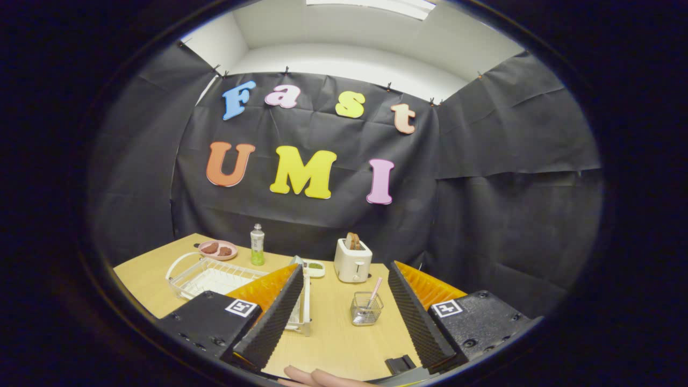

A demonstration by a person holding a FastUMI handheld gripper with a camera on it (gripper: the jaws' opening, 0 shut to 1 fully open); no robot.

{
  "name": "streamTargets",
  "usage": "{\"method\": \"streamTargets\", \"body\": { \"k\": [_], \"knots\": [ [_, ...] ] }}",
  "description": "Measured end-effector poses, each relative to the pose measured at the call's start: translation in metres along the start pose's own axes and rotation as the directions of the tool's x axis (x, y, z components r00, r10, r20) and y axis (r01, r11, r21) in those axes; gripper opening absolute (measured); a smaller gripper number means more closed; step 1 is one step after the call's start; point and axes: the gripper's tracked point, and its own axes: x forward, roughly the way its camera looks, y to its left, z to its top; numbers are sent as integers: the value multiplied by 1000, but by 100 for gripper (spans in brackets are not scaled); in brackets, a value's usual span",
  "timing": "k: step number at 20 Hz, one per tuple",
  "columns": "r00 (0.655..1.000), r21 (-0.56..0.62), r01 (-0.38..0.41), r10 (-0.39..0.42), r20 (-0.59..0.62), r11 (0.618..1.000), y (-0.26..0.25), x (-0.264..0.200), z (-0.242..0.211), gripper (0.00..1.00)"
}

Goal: Take the plate from the dish rack, then take the spoon from the basket and place it into the plate.

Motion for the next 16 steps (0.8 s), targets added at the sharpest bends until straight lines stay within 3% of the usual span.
{"method": "streamTargets", "body": {
  "k": [6, 11, 16],
  "knots": [
    [978, -59, -45, 32, -207, 997, 31, 87, -1, 100],
    [905, -14, -153, 134, -404, 988, 79, 155, 1, 100],
    [790, 1, -124, 100, -605, 992, 118, 216, -29, 97]
  ]
}}
